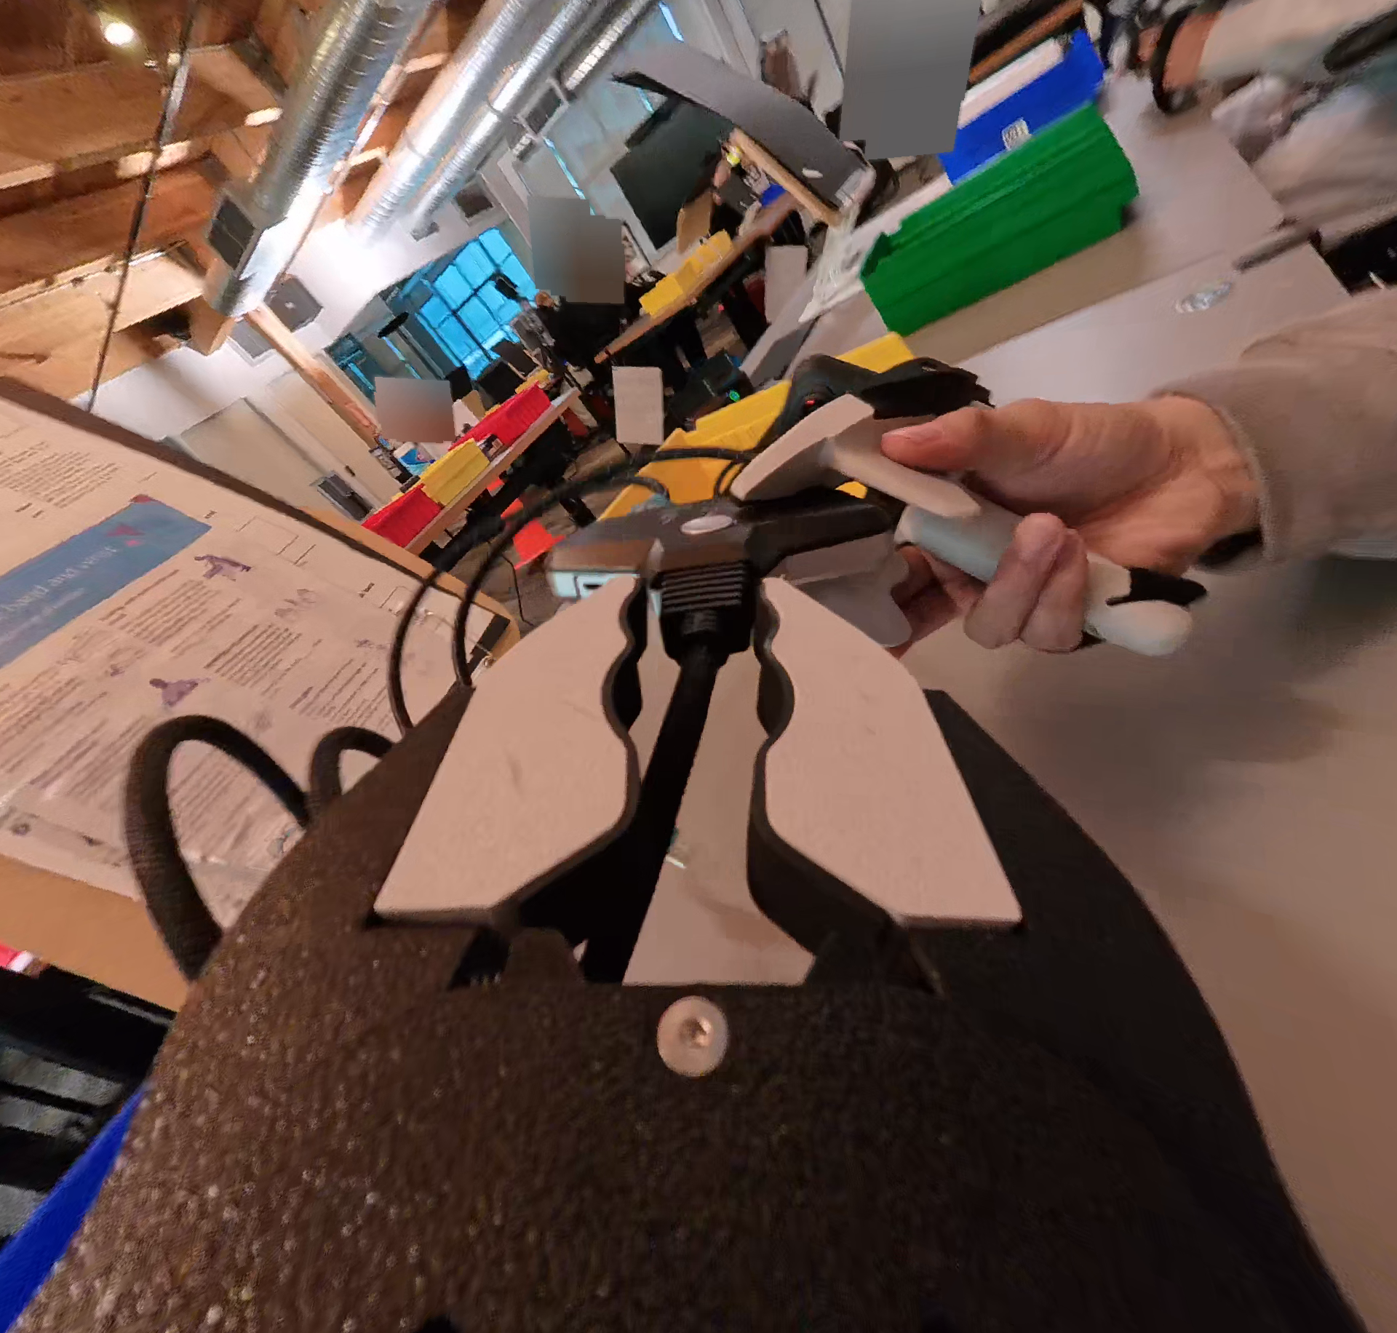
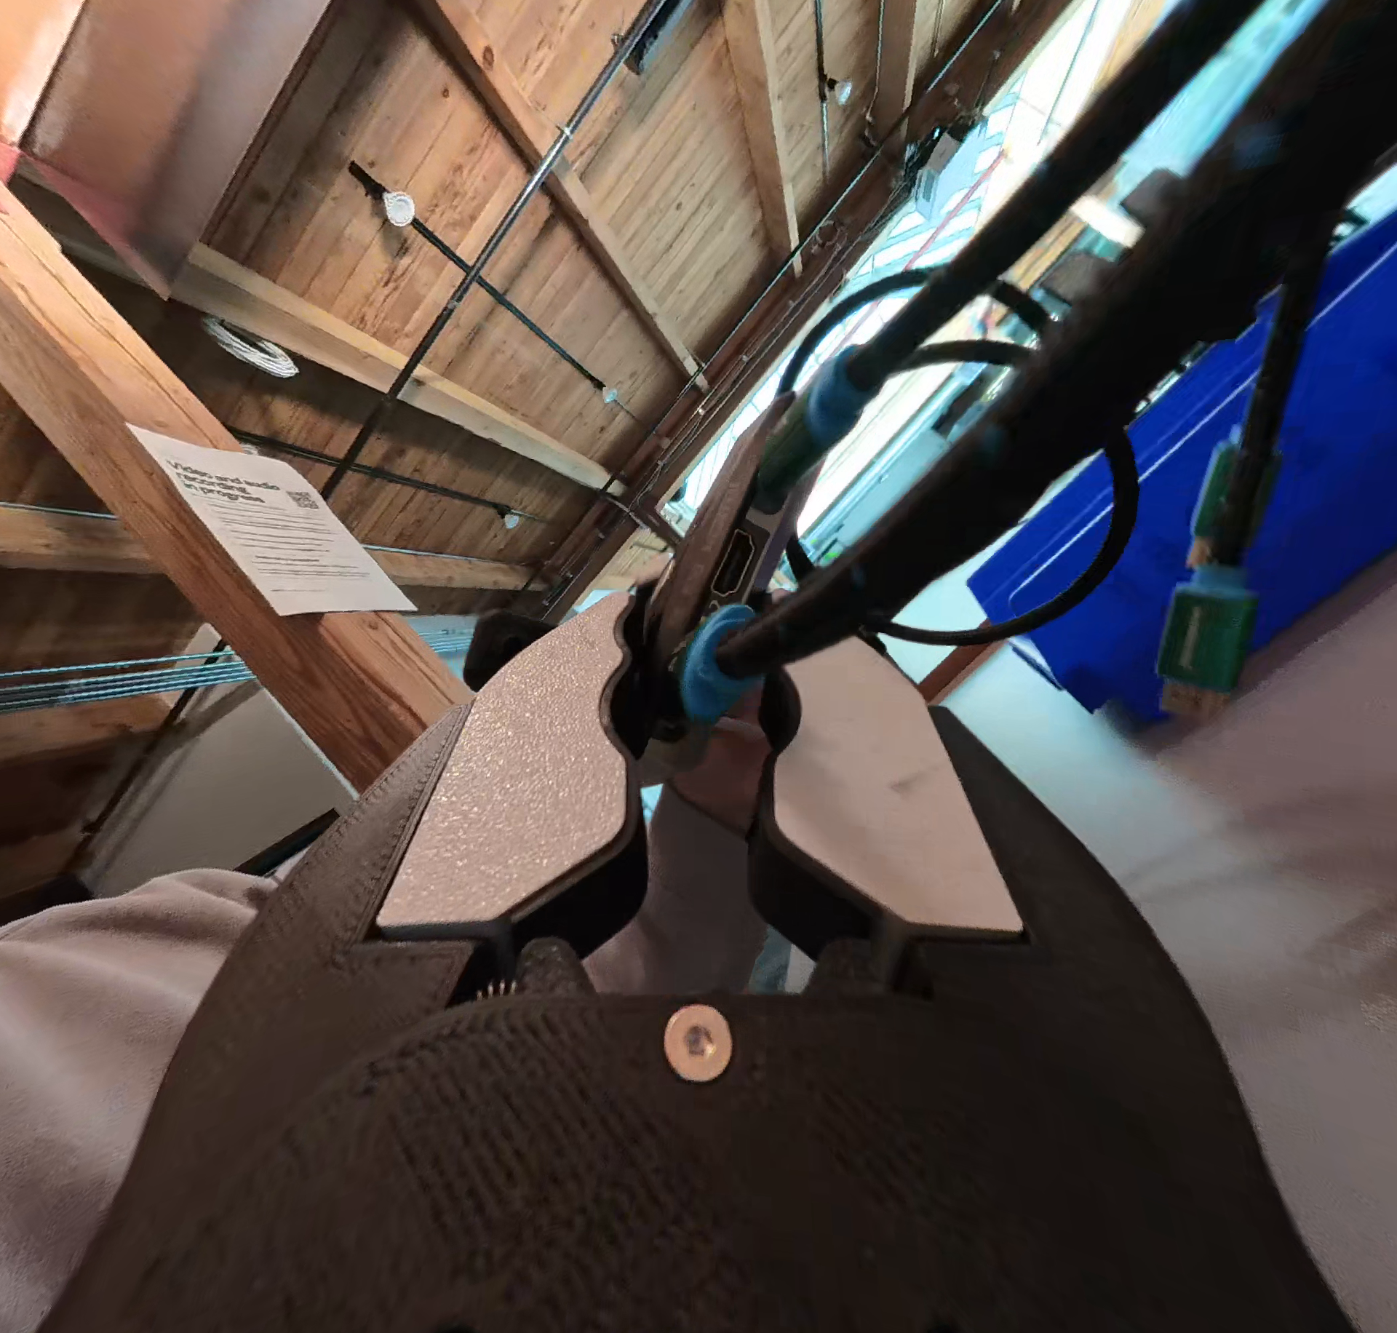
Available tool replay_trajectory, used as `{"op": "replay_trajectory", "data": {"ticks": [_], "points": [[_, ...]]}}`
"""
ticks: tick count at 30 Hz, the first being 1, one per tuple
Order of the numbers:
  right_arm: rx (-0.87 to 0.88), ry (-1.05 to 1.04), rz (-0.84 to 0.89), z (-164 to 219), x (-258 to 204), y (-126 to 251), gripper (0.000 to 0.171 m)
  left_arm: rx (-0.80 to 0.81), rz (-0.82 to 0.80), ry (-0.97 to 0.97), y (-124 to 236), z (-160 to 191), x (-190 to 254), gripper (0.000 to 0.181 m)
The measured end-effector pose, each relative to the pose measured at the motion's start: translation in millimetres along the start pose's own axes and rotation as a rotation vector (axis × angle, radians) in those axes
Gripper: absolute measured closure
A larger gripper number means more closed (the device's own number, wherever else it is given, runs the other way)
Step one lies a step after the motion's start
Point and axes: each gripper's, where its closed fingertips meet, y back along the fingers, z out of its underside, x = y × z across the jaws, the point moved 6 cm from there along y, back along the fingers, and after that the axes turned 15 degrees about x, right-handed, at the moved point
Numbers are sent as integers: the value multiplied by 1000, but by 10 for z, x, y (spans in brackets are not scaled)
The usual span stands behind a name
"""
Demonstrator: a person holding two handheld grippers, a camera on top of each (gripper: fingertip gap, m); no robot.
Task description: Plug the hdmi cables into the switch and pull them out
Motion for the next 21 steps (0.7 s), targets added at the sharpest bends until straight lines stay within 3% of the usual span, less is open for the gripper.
{"op": "replay_trajectory", "data": {"ticks": [6, 11, 14, 21], "points": [[101, 8, 39, -10, -55, -13, 150, 54, -76, 125, -10, 58, 61, 154], [158, -183, 76, 38, -57, -17, 150, 155, -93, 53, 31, 42, 88, 156], [166, -198, 91, 60, -43, -10, 149, 104, -106, 7, 76, 62, 96, 153], [182, -261, 57, 118, -89, -55, 145, 95, -105, 100, 129, 50, 112, 159]]}}
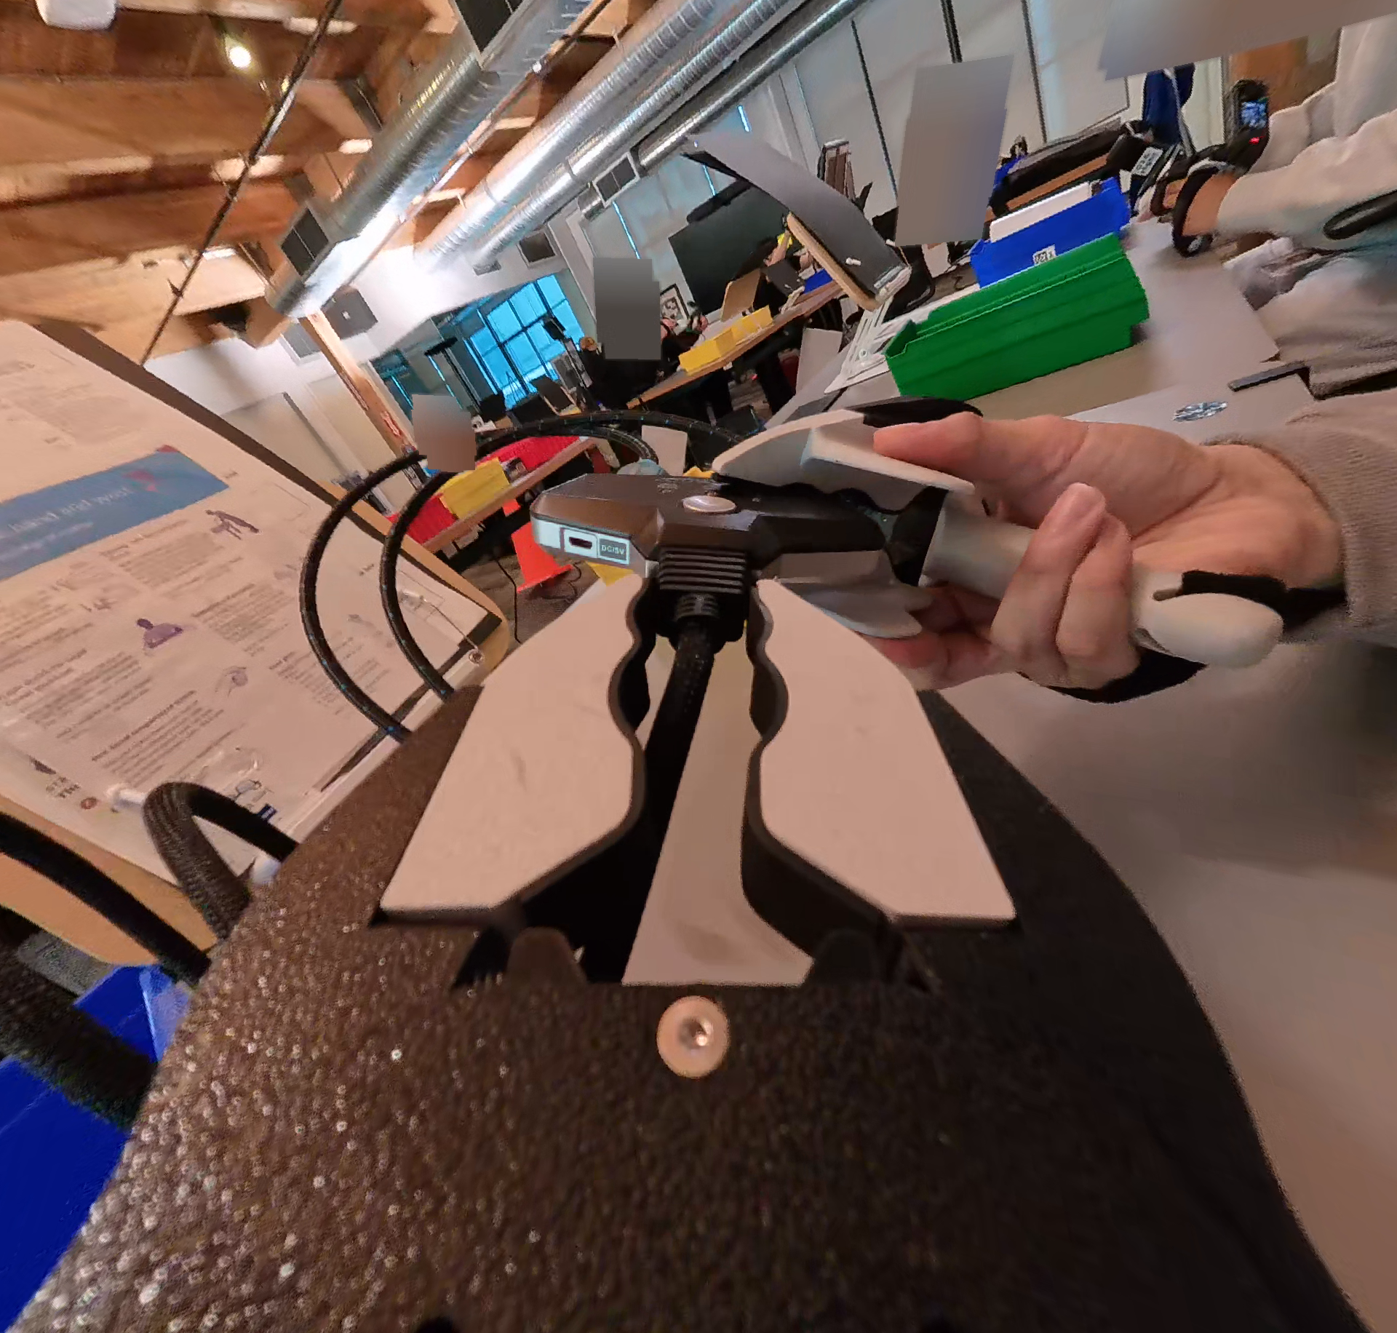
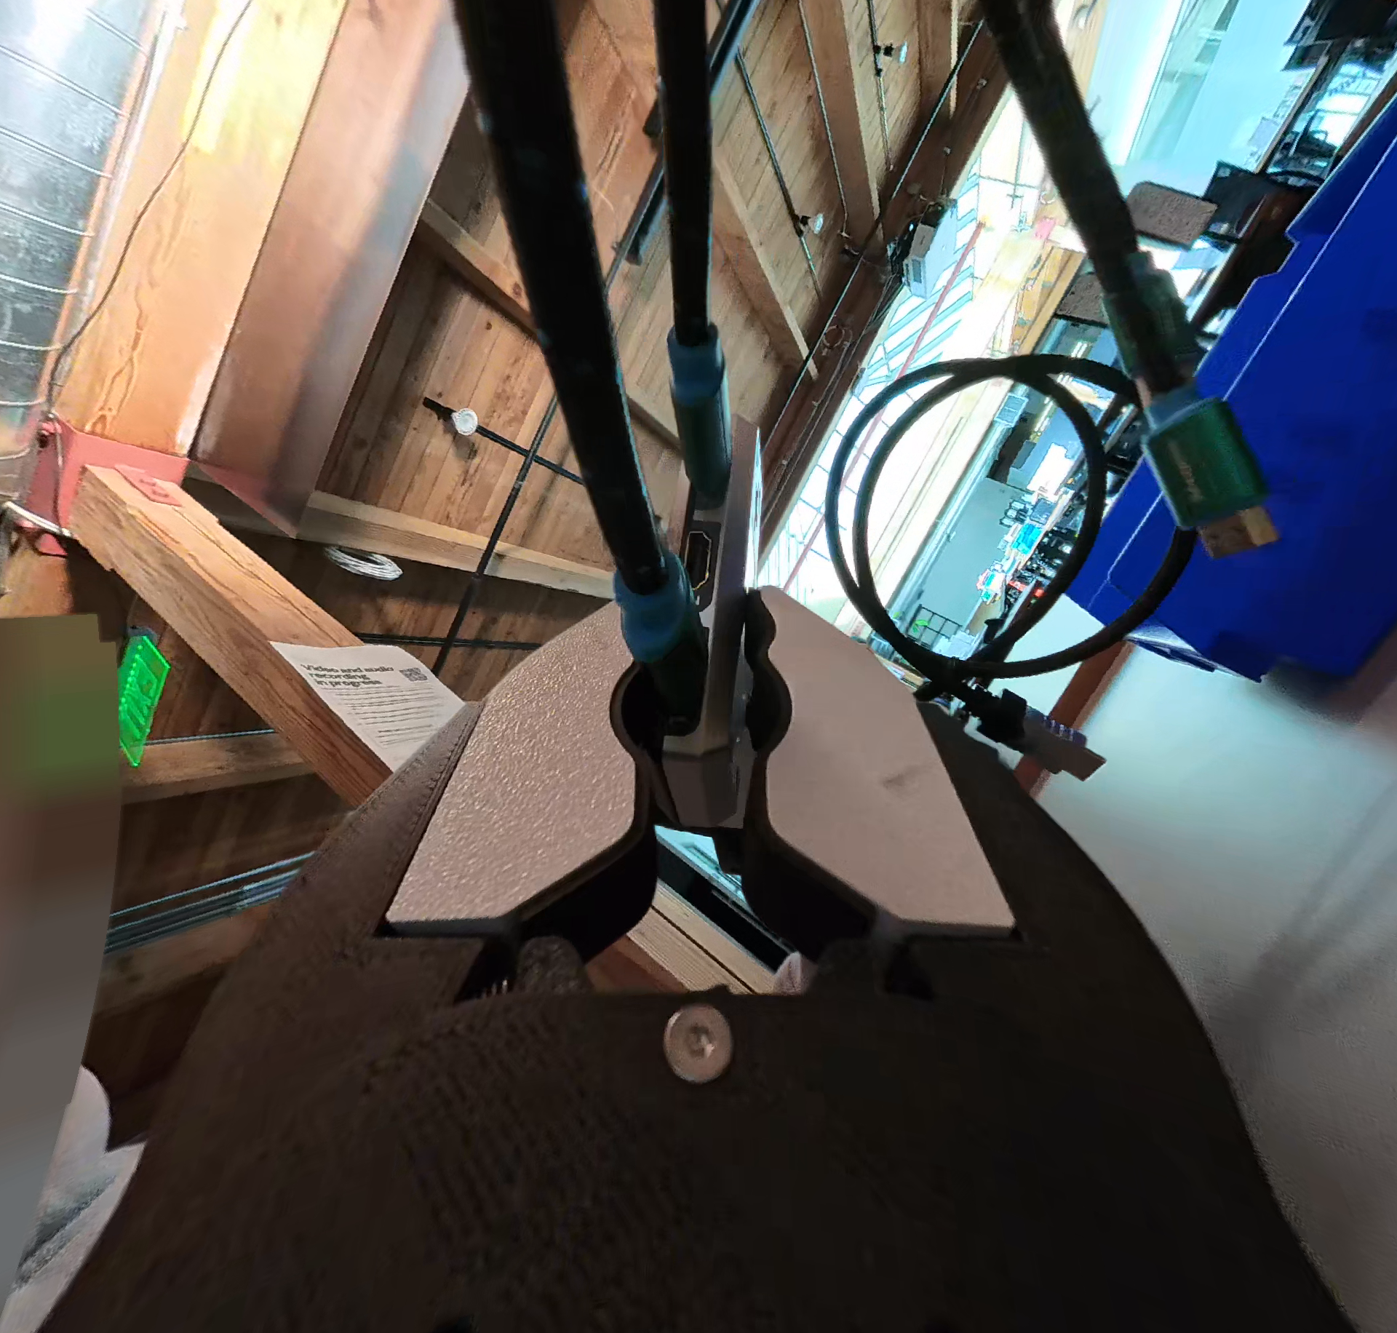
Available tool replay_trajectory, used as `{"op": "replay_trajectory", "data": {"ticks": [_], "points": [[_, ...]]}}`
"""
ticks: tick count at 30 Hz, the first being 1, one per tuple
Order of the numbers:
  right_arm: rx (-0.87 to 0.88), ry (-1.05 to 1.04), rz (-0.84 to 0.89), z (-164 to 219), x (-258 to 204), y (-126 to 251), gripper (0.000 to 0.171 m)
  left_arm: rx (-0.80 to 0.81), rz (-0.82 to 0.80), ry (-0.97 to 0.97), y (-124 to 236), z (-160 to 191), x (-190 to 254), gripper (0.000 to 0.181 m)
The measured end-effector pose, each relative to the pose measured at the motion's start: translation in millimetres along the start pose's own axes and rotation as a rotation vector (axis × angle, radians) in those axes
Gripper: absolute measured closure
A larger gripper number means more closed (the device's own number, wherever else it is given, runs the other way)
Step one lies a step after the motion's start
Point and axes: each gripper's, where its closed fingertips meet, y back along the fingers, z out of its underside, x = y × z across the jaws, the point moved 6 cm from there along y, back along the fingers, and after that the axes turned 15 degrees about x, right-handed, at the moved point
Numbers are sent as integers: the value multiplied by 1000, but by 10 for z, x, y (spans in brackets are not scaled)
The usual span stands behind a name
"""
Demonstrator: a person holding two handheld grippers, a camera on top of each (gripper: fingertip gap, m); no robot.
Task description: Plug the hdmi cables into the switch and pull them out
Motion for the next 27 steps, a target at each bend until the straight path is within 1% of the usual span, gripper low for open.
{"op": "replay_trajectory", "data": {"ticks": [5, 7, 12, 13, 15, 16, 20, 24, 27], "points": [[48, -30, -31, 31, 41, -2, 146, -44, 12, -40, 8, -30, -18, 159], [43, -53, -11, 32, 91, -3, 146, -71, 13, -48, 22, -9, -28, 159], [44, -40, 39, -6, 98, 4, 146, -42, -20, -7, 9, 66, -6, 159], [48, -35, 50, -19, 97, 14, 150, -31, -27, 5, 1, 90, 7, 158], [49, -31, 70, -43, 98, 34, 145, -18, -41, 50, -7, 142, 17, 159], [46, -18, 87, -56, 101, 41, 149, -16, -43, 68, -7, 165, 15, 159], [8, 77, 104, -79, 41, 38, 146, 43, -43, 183, -21, 194, 4, 159], [-167, 328, -26, -89, -85, 55, 132, 140, -44, 319, -4, 200, 4, 159], [-262, 507, -91, -86, -162, 151, 128, 202, -34, 418, 69, 217, 7, 159]]}}
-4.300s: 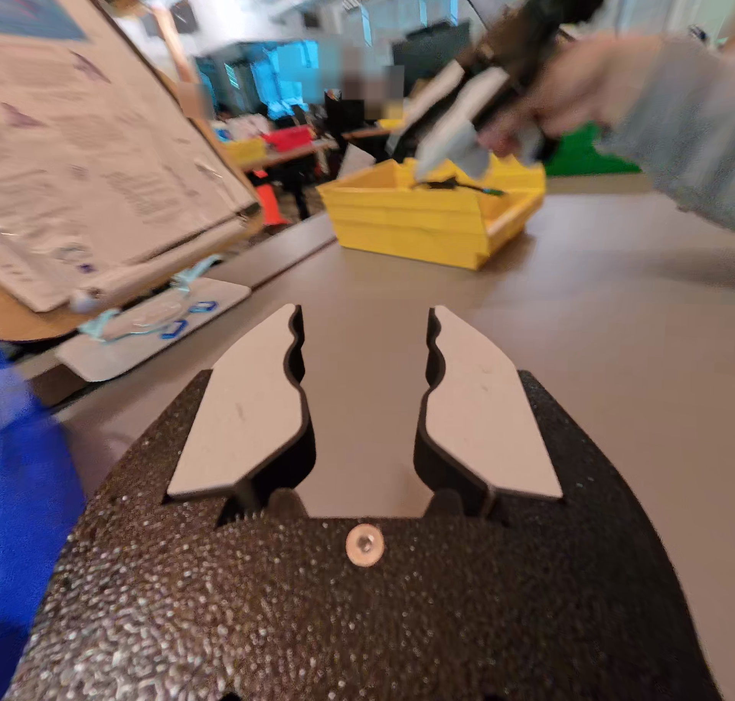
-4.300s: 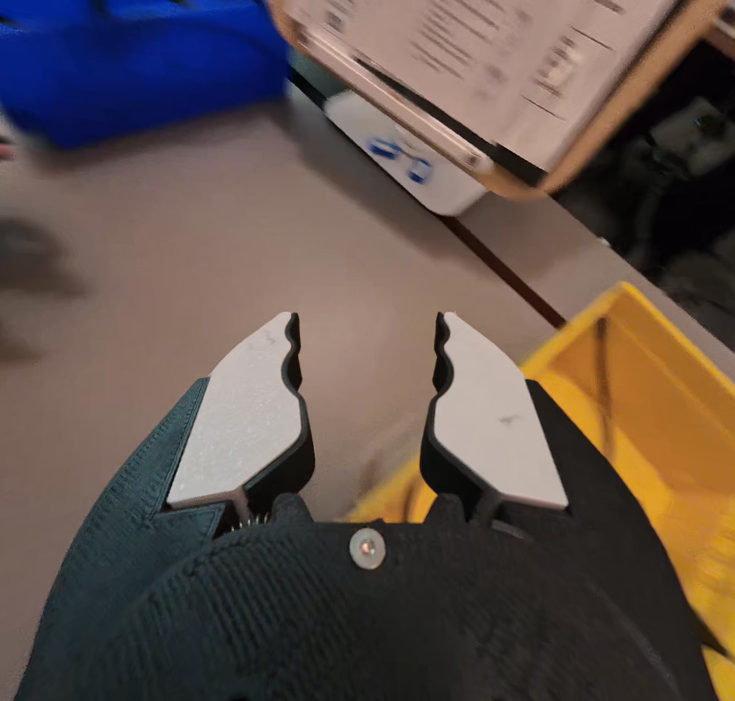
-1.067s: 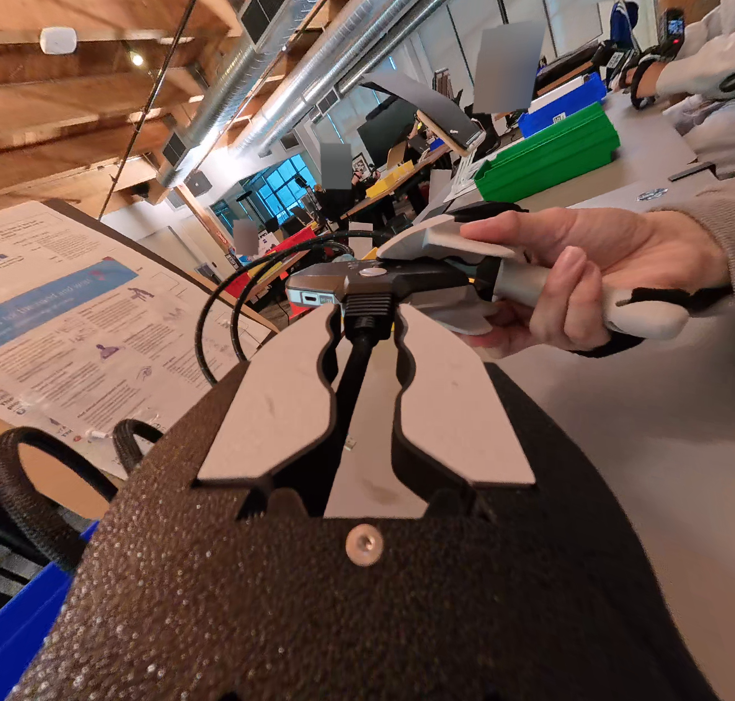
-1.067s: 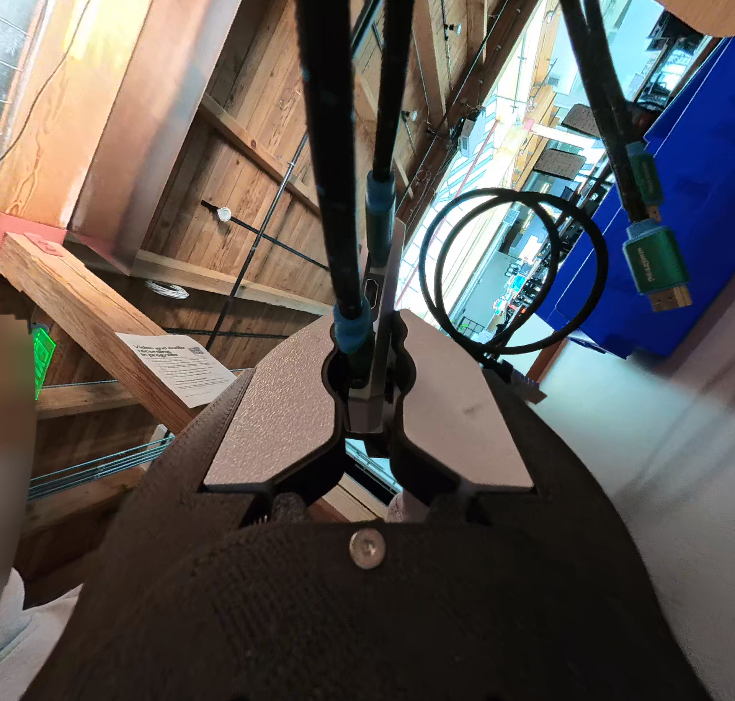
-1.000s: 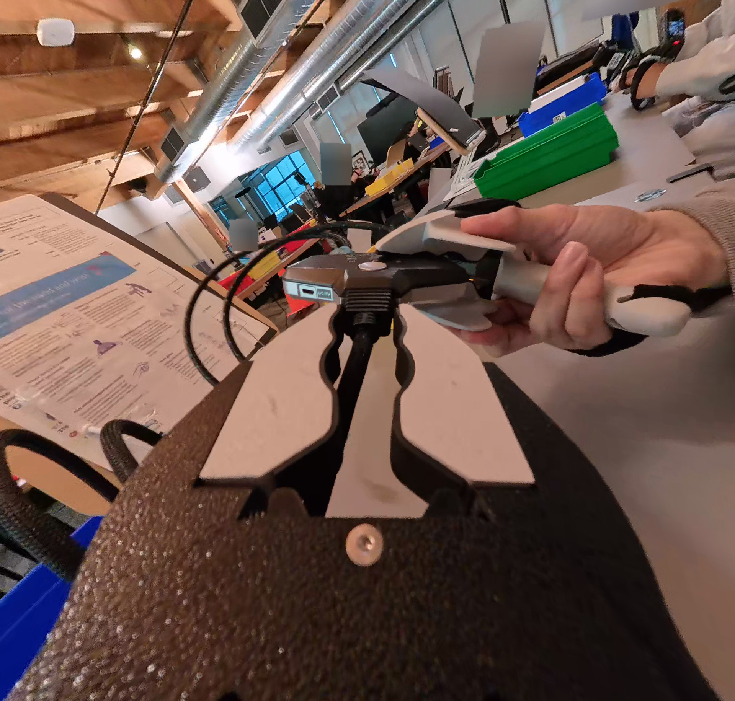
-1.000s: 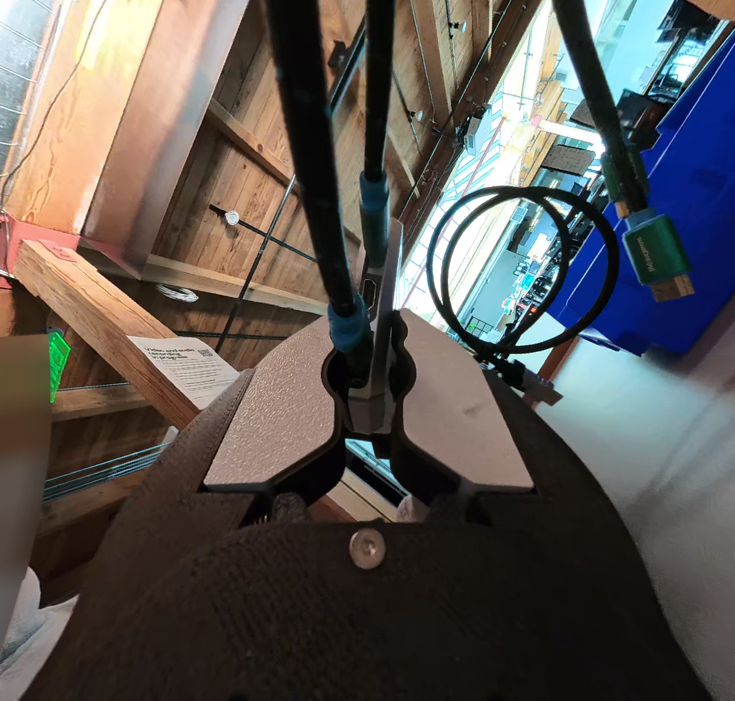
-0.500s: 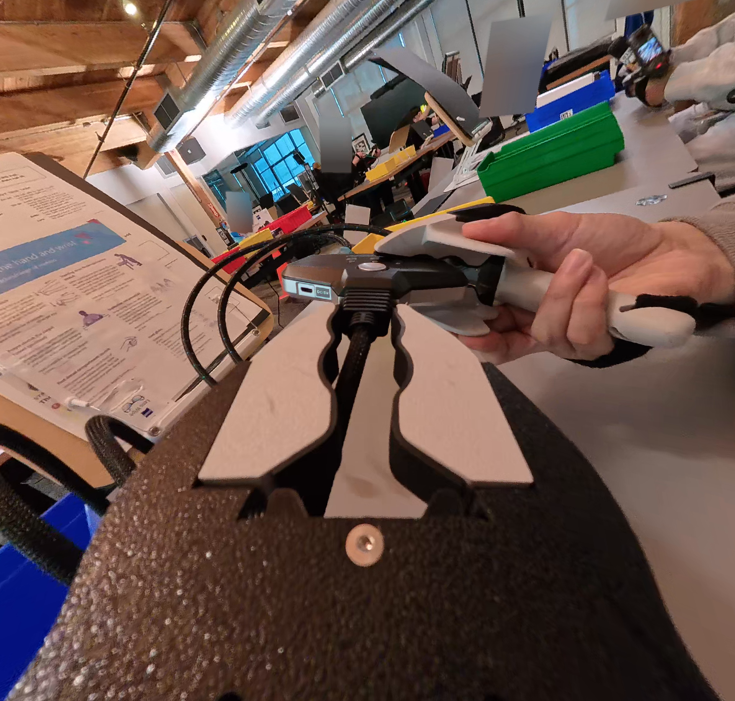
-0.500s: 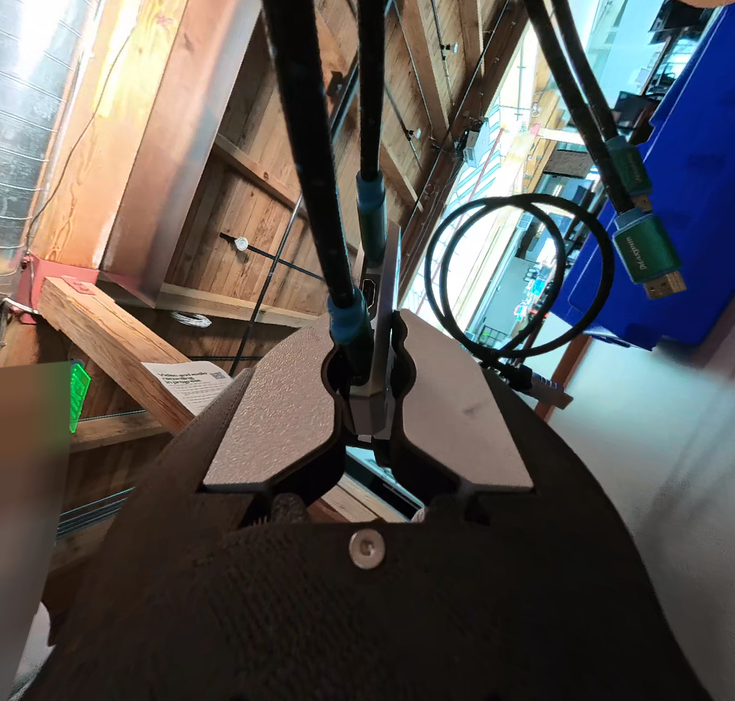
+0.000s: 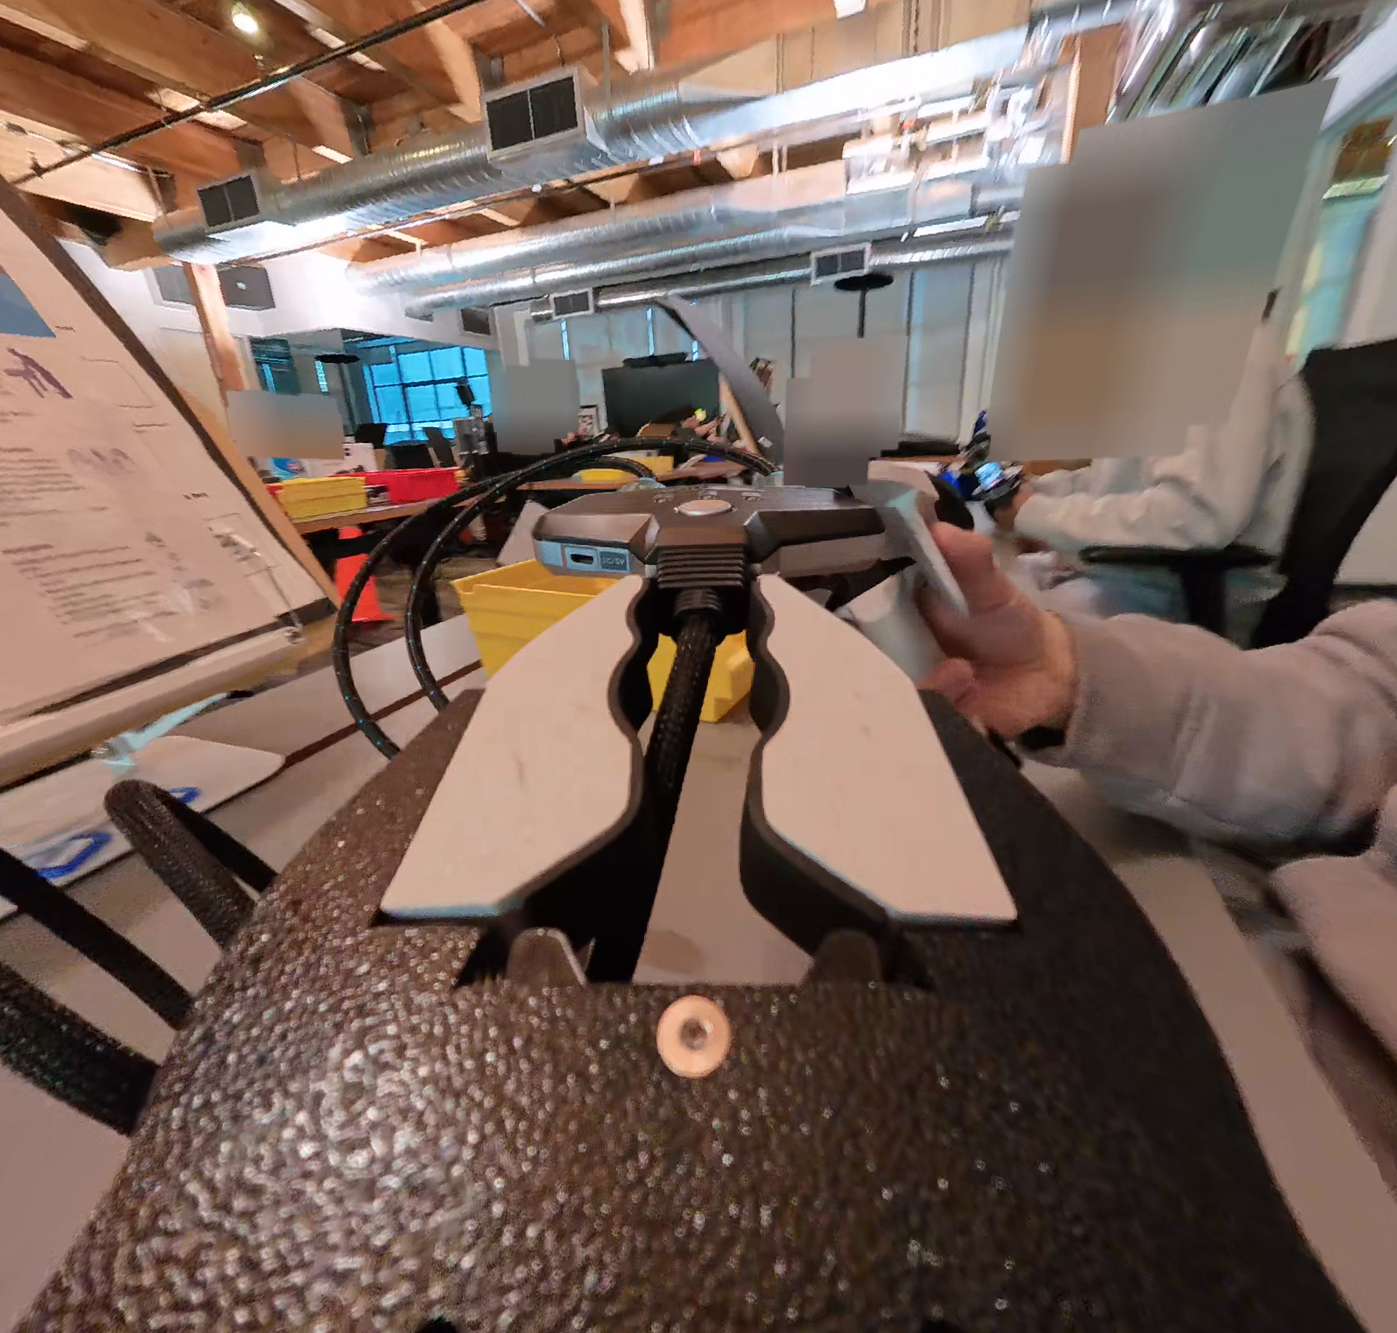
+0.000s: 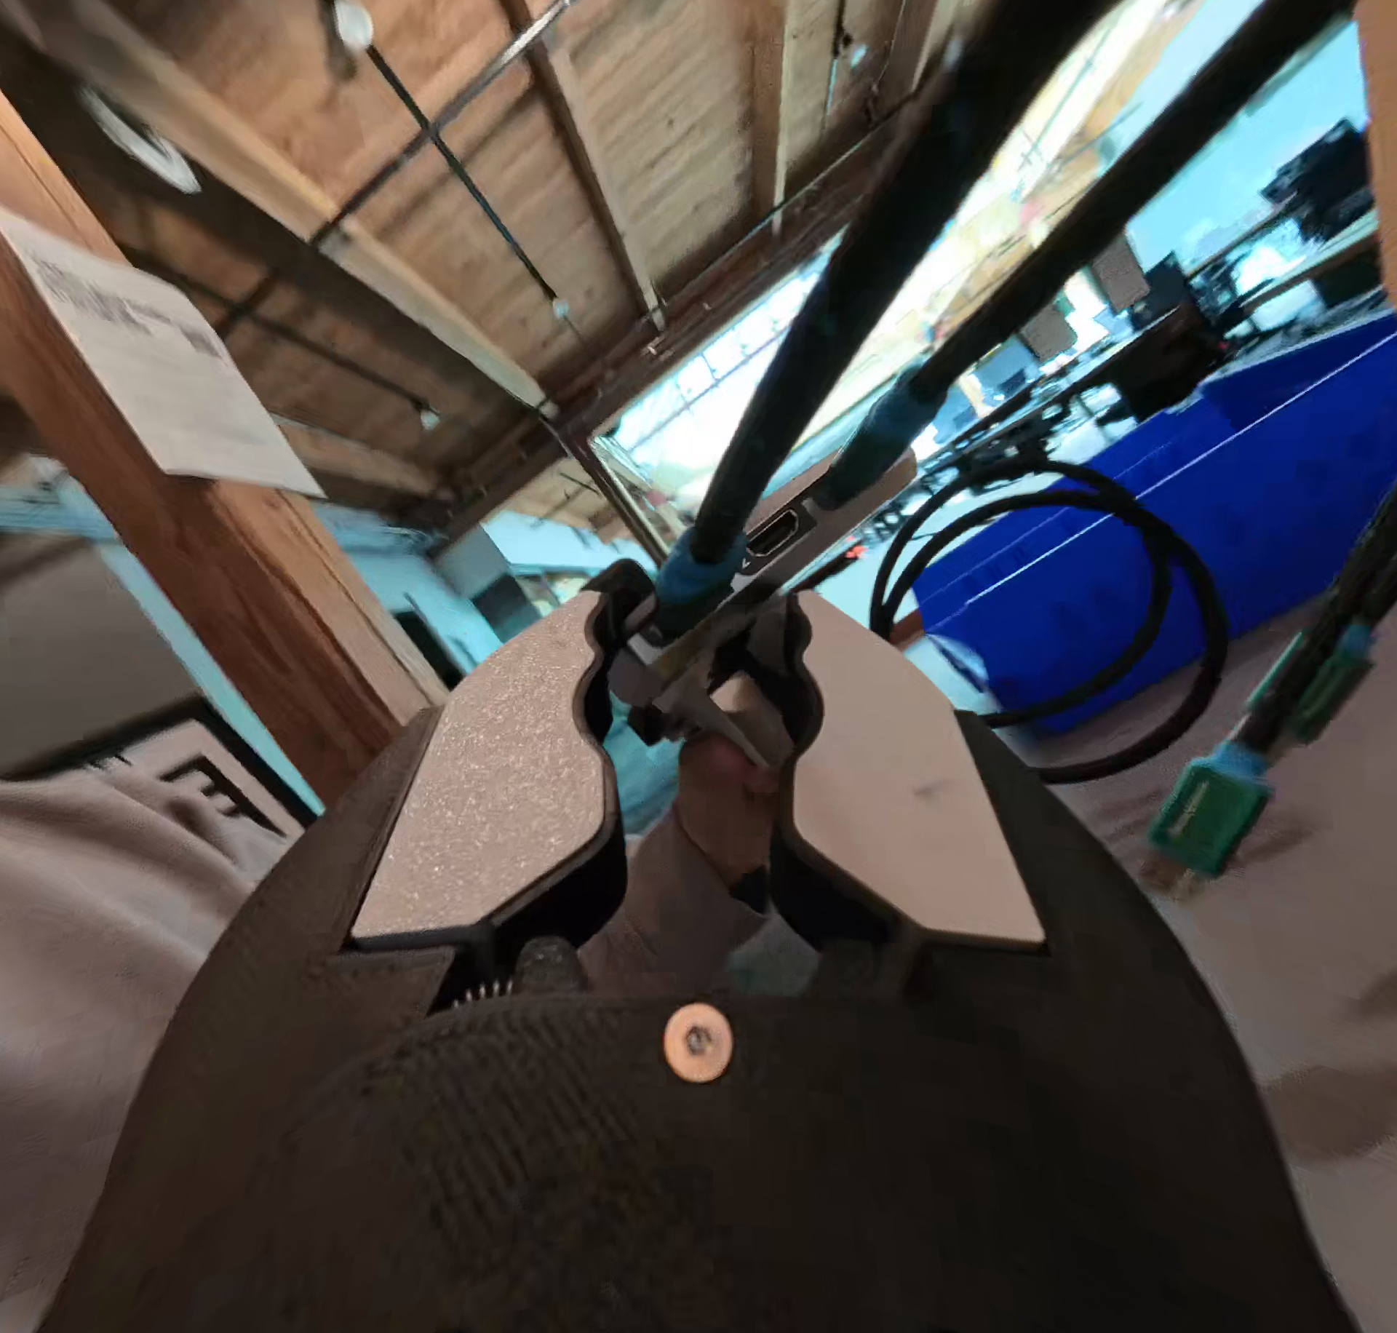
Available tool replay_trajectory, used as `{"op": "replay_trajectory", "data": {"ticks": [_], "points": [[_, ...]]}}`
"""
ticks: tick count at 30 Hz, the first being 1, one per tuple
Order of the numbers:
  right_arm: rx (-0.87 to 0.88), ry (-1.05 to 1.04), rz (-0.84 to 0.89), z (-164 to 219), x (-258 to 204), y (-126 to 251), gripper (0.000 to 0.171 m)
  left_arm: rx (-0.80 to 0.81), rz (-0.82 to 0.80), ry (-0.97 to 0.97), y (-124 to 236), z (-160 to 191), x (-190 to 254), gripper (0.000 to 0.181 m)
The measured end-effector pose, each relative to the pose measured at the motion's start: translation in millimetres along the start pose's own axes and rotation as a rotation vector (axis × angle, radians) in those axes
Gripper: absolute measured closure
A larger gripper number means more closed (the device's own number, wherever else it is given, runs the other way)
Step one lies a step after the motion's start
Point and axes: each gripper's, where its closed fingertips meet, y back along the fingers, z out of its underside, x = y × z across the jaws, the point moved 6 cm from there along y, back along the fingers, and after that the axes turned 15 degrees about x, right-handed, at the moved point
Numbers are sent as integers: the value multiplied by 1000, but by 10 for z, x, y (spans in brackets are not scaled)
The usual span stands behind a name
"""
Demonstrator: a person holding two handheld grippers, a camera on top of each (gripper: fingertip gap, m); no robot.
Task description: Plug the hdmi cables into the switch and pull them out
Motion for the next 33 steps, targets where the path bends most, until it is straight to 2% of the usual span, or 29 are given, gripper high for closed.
{"op": "replay_trajectory", "data": {"ticks": [2, 4, 8, 13, 16, 22, 25, 28, 30, 33], "points": [[-44, 150, 33, 10, -22, 79, 112, 48, 17, 86, 71, -9, -6, 159], [-170, 309, 58, 41, -64, 190, 107, 98, 53, 156, 168, -40, -16, 159], [-532, 632, 75, 36, -334, 466, 113, 101, 56, 149, 361, -42, -61, 159], [-674, 927, 77, -214, -910, 210, 121, 8, 82, 118, 441, 77, -86, 160], [-798, 970, 41, -211, -868, -12, 119, 63, 110, 165, 460, 77, -84, 159], [-941, 837, -77, -6, -732, -315, 121, 85, 165, 115, 498, 29, -9, 160], [-1089, 875, -28, 97, -622, -276, 118, 72, 196, 106, 510, 27, 28, 160], [-1091, 887, 52, 120, -539, -238, 120, 84, 212, 112, 495, 27, 58, 159], [-1138, 849, 91, 148, -515, -180, 126, 82, 223, 110, 479, 37, 79, 159], [-1180, 822, 56, 191, -540, -129, 138, 74, 239, 101, 458, 55, 107, 159]]}}
